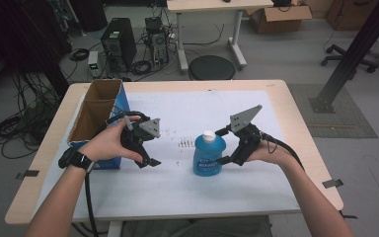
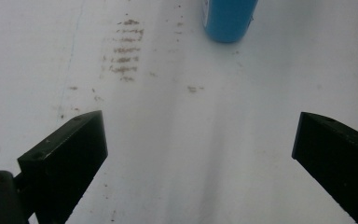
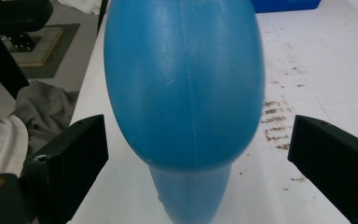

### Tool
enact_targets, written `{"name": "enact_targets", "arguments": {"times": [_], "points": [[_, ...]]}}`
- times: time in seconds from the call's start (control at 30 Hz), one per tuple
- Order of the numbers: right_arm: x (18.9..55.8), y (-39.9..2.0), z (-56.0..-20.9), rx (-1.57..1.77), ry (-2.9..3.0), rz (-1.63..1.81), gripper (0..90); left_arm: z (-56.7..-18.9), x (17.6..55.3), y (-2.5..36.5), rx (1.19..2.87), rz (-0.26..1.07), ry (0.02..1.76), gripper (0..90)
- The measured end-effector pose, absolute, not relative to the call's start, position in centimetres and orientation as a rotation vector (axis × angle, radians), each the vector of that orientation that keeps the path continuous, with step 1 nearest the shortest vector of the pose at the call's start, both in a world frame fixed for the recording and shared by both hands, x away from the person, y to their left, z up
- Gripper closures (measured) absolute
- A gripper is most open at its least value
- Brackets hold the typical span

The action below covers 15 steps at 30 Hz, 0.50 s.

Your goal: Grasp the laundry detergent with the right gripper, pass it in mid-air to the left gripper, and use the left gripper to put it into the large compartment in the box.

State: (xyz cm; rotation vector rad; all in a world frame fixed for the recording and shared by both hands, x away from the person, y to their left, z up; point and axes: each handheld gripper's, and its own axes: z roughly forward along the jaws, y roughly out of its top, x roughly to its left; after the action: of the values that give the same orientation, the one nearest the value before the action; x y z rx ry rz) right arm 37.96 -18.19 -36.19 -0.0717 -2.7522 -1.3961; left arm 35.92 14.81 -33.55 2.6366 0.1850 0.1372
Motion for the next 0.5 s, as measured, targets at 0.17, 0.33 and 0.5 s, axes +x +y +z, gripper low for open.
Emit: {"name": "enact_targets", "arguments": {"times": [0.17,0.33,0.5], "points": [[38.0,-17.7,-36.8,-0.075,-2.745,-1.409,5.4,-33.5,35.9,14.9,2.63,0.145,0.188,3.8],[38.0,-17.3,-37.3,-0.072,-2.728,-1.422,6.4,-33.5,35.9,15.0,2.629,0.144,0.188,3.8],[38.0,-16.9,-37.7,-0.069,-2.715,-1.441,8.1,-33.5,35.9,14.9,2.632,0.14,0.187,3.8]]}}
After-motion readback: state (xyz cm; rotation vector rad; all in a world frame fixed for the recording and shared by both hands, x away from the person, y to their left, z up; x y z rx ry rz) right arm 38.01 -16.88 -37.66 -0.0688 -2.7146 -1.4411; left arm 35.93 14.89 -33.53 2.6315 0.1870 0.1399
